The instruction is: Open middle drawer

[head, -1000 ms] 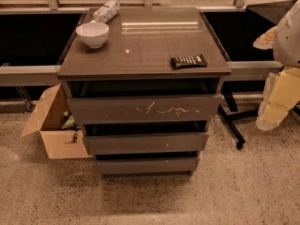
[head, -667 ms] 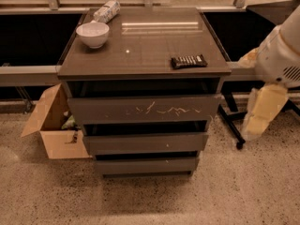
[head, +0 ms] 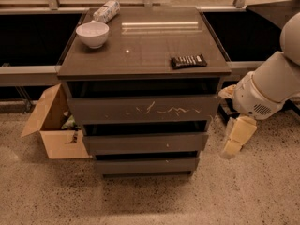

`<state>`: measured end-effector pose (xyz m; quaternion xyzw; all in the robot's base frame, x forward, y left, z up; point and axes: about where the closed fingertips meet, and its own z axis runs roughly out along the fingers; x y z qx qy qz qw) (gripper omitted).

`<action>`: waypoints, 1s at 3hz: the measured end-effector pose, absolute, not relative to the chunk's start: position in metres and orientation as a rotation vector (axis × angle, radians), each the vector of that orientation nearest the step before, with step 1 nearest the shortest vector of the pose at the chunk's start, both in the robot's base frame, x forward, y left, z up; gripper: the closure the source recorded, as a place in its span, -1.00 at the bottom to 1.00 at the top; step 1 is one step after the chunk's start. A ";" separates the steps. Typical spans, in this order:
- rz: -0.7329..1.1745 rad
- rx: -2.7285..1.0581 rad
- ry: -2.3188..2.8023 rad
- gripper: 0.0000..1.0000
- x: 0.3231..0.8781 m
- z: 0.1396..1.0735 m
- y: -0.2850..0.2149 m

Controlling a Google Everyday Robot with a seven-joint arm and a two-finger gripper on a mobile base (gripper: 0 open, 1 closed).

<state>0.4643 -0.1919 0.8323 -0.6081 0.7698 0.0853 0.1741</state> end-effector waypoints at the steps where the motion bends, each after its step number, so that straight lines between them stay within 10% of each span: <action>1: 0.242 -1.724 2.182 -1.00 0.464 0.832 -0.192; 3: 0.401 -1.865 2.098 -1.00 0.481 0.740 -0.159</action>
Offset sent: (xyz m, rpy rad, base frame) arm 0.0175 0.0330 -0.1035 0.0623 0.0928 0.1515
